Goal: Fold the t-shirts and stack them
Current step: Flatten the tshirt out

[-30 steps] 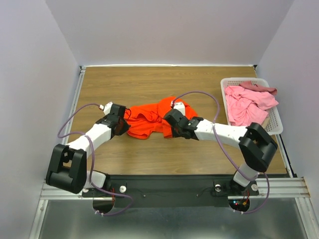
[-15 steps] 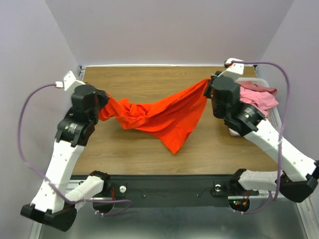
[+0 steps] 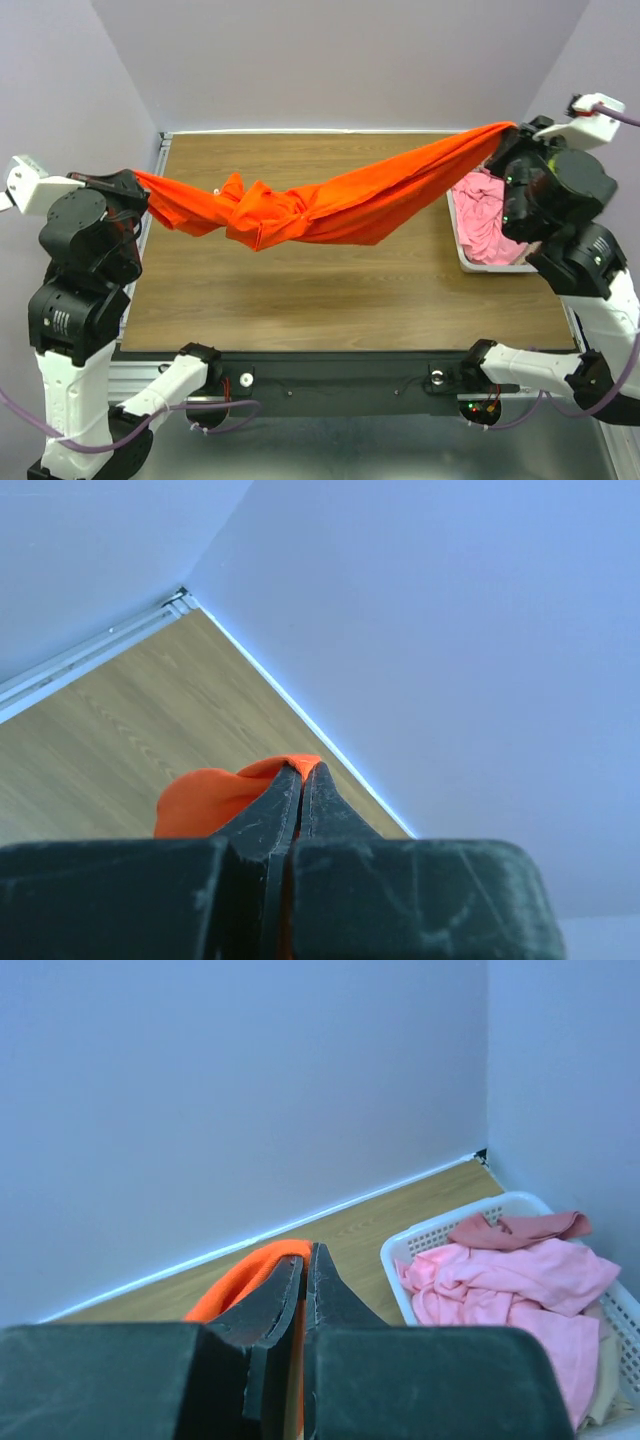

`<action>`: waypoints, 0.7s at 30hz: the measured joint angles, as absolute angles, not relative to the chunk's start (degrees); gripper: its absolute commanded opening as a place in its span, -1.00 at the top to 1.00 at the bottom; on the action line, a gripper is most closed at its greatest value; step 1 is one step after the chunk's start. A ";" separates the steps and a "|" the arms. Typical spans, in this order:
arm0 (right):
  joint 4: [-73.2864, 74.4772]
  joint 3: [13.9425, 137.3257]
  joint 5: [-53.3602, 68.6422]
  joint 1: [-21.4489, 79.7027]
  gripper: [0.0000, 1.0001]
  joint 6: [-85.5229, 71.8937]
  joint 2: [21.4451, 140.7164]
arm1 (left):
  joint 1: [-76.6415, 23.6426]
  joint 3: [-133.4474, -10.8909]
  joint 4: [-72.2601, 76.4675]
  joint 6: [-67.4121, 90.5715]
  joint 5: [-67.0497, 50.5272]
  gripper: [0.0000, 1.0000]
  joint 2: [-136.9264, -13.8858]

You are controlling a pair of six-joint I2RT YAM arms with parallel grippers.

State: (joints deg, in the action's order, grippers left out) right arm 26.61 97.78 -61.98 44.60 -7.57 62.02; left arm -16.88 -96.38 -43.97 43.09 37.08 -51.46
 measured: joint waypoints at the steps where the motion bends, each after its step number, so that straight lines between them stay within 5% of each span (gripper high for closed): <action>1: 26.63 97.67 -62.22 44.60 0.99 -7.25 61.12 | -16.88 -96.38 -44.56 43.22 37.56 1.00 -50.98; 13: 26.30 92.66 -67.70 44.60 0.99 -6.15 57.41 | -15.66 -87.22 -47.03 47.11 41.60 1.00 -50.63; 16: 26.39 90.13 -68.07 42.61 0.99 -6.46 61.82 | -6.37 -81.60 -43.59 46.39 37.21 1.00 -55.11; 21: 26.63 86.08 -54.33 24.36 0.99 -10.35 73.76 | 17.87 -69.30 -34.81 42.11 17.96 1.00 -66.19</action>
